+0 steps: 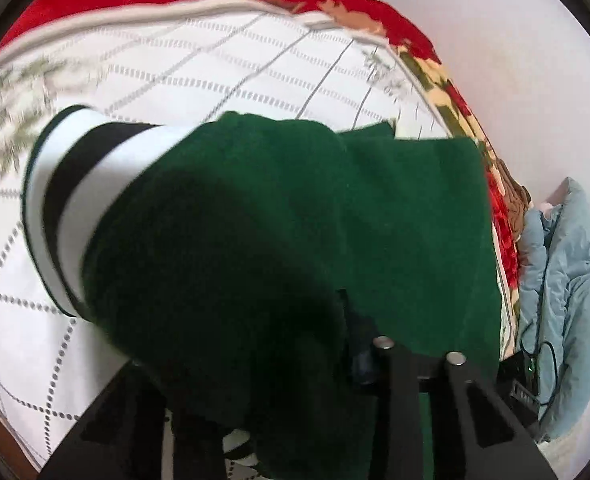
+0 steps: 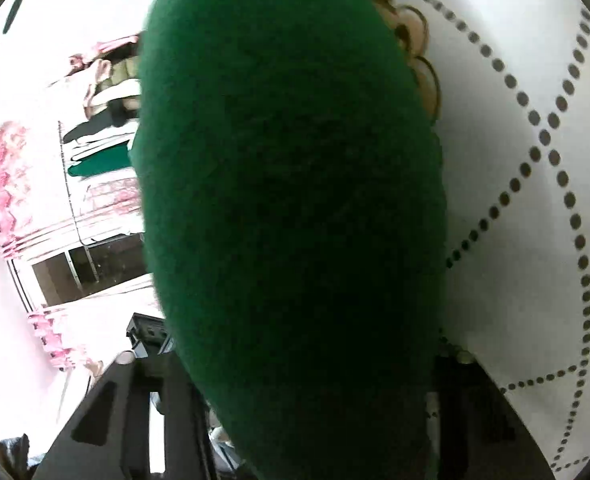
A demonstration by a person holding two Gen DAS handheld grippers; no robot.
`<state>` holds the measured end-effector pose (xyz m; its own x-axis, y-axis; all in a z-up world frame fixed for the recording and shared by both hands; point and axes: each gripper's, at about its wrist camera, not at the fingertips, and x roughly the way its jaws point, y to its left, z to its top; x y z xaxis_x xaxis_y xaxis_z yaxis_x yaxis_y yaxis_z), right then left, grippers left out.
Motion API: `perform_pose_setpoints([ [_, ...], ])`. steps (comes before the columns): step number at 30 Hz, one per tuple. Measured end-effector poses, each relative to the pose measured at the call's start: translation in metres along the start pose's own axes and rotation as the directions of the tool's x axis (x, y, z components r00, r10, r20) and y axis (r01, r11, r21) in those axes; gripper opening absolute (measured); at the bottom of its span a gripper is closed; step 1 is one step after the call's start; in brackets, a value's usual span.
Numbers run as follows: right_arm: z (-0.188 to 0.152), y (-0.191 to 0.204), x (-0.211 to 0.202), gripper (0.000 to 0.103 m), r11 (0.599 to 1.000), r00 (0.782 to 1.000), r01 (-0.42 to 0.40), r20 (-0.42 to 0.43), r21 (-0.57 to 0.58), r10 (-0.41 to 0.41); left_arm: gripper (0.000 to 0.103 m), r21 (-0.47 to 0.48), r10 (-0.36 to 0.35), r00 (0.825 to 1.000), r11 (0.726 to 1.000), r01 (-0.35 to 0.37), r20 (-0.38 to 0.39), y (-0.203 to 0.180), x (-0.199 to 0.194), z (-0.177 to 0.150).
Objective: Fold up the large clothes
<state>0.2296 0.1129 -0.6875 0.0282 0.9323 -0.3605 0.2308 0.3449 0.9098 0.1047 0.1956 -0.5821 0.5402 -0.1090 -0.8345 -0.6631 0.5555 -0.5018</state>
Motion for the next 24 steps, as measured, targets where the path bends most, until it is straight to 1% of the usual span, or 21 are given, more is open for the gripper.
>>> perform_pose_setpoints([
  [1,-0.002,0.005,-0.001,0.036,1.0,1.0,-0.011,0.01,0.002,0.011,0.025,0.004,0.002,1.0,1.0,-0.002,0.008,-0.002,-0.003,0.001],
  [4,-0.007,0.032,-0.006,0.032,0.999,0.999,-0.004,0.032,-0.044,0.006,0.023,0.027,0.004,0.999,1.0,-0.005,0.036,-0.011,-0.021,0.008],
  [8,-0.007,0.071,-0.016,0.03,0.994,0.998,-0.012,0.057,-0.106,0.018,0.022,0.051,-0.009,0.997,0.999,0.006,0.07,-0.031,-0.044,0.023],
  [9,-0.008,0.082,-0.022,0.03,0.993,0.998,-0.013,0.063,-0.121,0.021,0.022,0.055,-0.023,0.997,0.998,0.019,0.076,-0.038,-0.05,0.03],
  [12,-0.003,0.116,-0.035,0.03,0.986,0.995,-0.02,0.091,-0.168,0.036,0.022,0.08,-0.045,0.995,0.996,0.038,0.094,-0.061,-0.058,0.048],
  [13,-0.001,0.12,-0.053,0.03,0.984,0.995,-0.026,0.095,-0.178,0.044,0.022,0.086,-0.05,0.994,0.995,0.041,0.099,-0.068,-0.059,0.054],
  [15,0.009,0.143,-0.069,0.03,0.978,0.992,-0.027,0.116,-0.209,0.052,0.022,0.108,-0.076,0.991,0.992,0.064,0.108,-0.086,-0.063,0.068],
  [16,0.025,0.154,-0.084,0.03,0.976,0.99,-0.033,0.126,-0.216,0.061,0.022,0.118,-0.085,0.99,0.99,0.071,0.114,-0.095,-0.063,0.073],
  [18,0.039,0.179,-0.103,0.03,0.971,0.986,-0.034,0.152,-0.238,0.072,0.022,0.14,-0.107,0.987,0.986,0.09,0.122,-0.117,-0.061,0.087],
  [19,0.055,0.188,-0.115,0.03,0.969,0.983,-0.035,0.166,-0.243,0.077,0.022,0.145,-0.121,0.985,0.984,0.103,0.124,-0.129,-0.057,0.096],
  [22,0.089,0.213,-0.15,0.03,0.963,0.973,-0.032,0.211,-0.268,0.091,0.022,0.176,-0.161,0.979,0.975,0.138,0.123,-0.171,-0.039,0.119],
  [24,0.12,0.229,-0.175,0.03,0.96,0.963,-0.032,0.247,-0.278,0.103,0.022,0.201,-0.185,0.976,0.967,0.159,0.117,-0.196,-0.026,0.135],
])
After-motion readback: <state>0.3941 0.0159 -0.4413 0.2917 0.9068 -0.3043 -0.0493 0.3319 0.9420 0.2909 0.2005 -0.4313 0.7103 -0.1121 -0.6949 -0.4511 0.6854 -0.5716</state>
